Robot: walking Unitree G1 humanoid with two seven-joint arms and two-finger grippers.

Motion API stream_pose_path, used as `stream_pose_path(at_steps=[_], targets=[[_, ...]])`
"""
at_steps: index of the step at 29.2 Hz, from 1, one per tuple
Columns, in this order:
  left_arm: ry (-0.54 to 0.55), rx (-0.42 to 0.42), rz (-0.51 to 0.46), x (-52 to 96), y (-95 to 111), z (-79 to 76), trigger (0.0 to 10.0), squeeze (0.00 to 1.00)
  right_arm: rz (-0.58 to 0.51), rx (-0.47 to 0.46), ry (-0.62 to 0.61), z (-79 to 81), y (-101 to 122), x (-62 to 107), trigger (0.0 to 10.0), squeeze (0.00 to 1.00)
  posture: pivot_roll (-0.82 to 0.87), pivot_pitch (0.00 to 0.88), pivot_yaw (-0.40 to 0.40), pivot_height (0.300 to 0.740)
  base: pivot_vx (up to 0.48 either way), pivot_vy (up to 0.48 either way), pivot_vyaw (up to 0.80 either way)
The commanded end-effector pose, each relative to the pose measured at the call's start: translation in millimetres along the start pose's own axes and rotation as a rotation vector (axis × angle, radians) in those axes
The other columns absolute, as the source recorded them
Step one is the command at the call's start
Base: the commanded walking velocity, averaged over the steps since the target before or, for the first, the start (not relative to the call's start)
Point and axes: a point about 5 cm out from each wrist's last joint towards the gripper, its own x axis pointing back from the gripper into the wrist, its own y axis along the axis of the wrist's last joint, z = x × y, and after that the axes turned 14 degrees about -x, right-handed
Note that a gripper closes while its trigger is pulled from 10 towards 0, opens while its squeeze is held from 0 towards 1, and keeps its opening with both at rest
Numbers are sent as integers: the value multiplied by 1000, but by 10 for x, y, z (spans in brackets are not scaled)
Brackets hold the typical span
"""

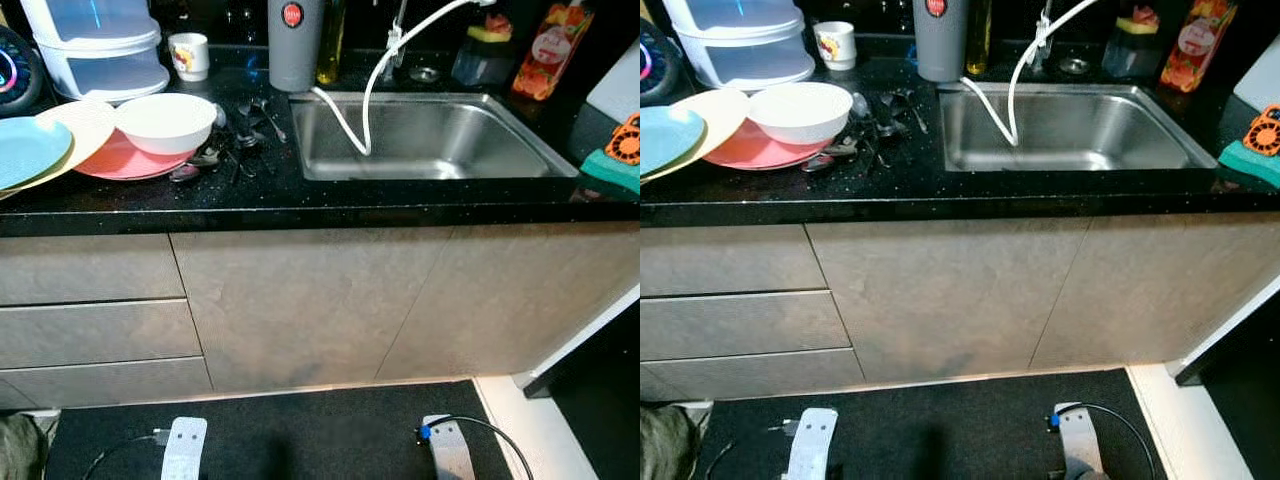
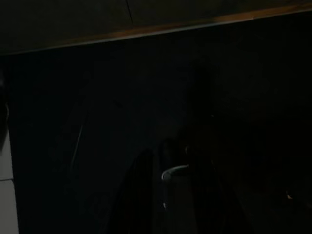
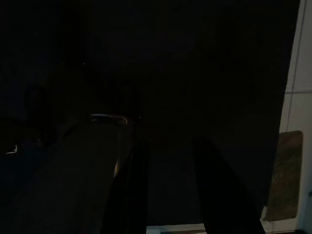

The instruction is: Kitchen organization

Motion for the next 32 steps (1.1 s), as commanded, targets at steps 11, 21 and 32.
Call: stream_pose_path(at_steps=[11,21,32], targets=[[3,2,11,11,-55,14,10000,0,30,-33,-10,-10,-120,4,10000,0,31,239,15,740,0,0,0],[16,15,-10,-7,16,-3,10000,0,24,-28,-3,20,-120,1,10000,0,26,230,2,740,0,0,0],[19,18,3,10,-48,-4,10000,0,19,-18,-8,19,-105,0,10000,0,28,228,-1,740,0,0,0]])
